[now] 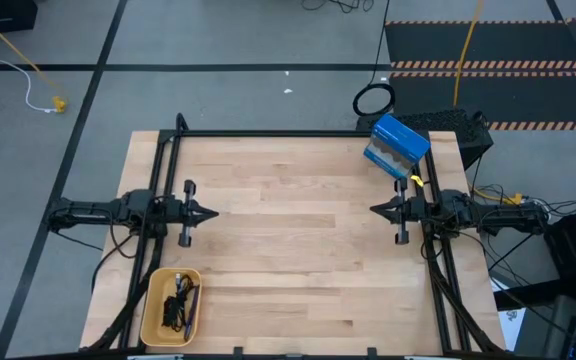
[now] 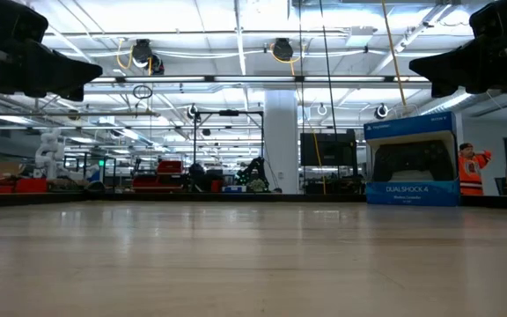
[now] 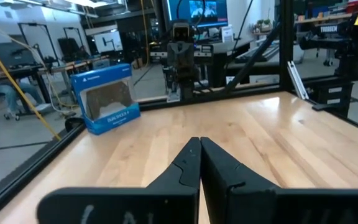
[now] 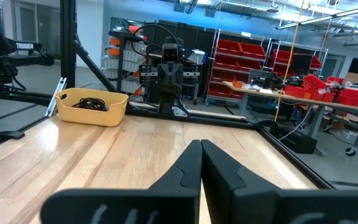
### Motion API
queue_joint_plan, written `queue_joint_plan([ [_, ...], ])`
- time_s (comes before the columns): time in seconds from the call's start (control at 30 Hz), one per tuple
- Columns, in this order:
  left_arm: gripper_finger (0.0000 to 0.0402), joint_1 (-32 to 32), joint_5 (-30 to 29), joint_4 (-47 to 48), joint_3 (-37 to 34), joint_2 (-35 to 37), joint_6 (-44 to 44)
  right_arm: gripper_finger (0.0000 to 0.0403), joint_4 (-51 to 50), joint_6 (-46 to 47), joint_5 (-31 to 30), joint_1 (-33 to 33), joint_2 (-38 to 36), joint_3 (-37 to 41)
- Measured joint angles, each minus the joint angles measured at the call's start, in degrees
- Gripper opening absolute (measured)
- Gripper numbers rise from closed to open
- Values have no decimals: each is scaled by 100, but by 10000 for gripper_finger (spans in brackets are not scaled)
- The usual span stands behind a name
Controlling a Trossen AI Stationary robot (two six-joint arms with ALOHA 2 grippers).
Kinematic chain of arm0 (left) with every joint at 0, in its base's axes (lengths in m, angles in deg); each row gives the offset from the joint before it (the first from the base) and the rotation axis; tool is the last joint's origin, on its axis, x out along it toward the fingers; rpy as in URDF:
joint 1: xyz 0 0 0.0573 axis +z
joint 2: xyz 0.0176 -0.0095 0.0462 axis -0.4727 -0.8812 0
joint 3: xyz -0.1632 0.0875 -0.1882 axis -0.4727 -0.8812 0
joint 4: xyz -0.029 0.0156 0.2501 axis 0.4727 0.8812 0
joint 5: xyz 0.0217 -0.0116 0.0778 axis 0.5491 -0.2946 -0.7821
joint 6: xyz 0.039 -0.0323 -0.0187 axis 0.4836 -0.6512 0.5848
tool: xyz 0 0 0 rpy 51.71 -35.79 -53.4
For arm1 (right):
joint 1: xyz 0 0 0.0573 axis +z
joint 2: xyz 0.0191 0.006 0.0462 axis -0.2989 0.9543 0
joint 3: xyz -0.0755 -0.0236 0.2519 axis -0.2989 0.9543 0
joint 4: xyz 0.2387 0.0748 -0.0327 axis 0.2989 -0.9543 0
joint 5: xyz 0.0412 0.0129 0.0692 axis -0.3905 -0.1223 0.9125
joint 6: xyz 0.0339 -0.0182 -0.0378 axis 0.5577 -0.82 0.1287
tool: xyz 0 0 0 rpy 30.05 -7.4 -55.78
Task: Pick and place USB-C Cables
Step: Return to Home Position
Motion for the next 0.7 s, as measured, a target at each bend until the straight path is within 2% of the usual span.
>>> queue_joint_plan([
  [0.23,14,0,0,-71,0,6,104,0,0,-2,0,0,0,0],
  [0.5,4,0,2,-91,0,8,-11,0,-2,0,0,0,0,-1],
  [0.7,25,0,4,-5,0,5,-337,0,0,-2,2,1,0,0],
])
